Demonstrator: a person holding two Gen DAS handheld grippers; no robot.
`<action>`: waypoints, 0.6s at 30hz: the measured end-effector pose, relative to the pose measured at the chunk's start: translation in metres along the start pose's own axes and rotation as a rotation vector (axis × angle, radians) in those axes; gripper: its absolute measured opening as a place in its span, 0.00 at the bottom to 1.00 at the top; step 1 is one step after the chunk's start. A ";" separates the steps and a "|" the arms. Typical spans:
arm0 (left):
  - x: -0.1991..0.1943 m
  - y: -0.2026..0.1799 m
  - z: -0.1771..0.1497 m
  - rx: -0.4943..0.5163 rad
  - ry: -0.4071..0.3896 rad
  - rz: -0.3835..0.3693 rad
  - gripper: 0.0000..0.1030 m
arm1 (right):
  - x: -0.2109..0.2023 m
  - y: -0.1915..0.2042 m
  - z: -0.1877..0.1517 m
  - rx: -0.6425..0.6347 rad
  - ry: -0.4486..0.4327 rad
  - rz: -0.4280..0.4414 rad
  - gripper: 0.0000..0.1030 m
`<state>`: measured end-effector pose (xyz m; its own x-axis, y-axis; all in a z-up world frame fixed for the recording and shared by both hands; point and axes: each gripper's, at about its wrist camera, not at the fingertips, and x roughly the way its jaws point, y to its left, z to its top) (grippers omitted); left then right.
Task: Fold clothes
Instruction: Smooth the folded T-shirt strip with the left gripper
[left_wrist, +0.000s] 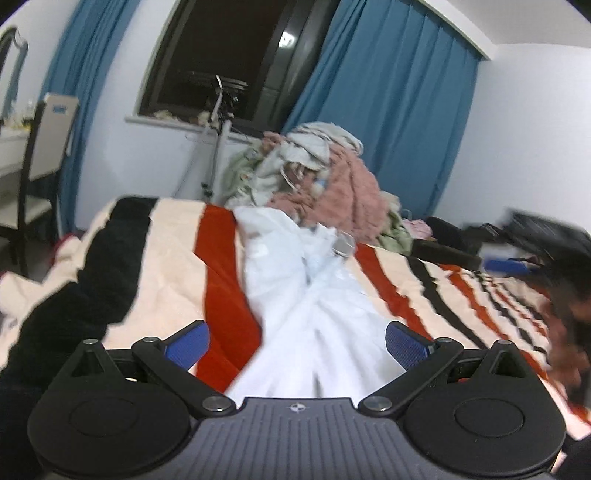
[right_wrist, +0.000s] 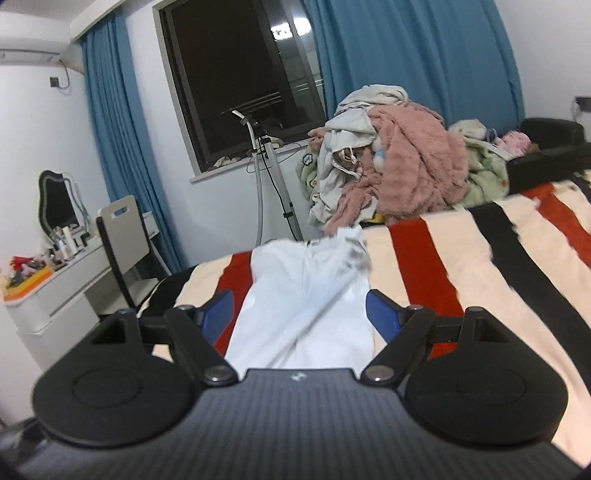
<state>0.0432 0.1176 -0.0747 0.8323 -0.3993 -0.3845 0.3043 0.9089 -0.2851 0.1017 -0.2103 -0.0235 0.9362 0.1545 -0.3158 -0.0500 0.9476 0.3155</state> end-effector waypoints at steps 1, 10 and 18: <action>-0.002 0.002 -0.001 -0.018 0.015 -0.001 0.99 | -0.017 -0.002 -0.010 0.013 0.003 0.005 0.78; -0.003 0.058 -0.009 -0.318 0.221 0.125 0.95 | -0.081 -0.045 -0.067 0.192 0.045 -0.037 0.79; 0.003 0.084 -0.029 -0.417 0.419 0.298 0.74 | -0.078 -0.060 -0.073 0.284 0.071 -0.007 0.79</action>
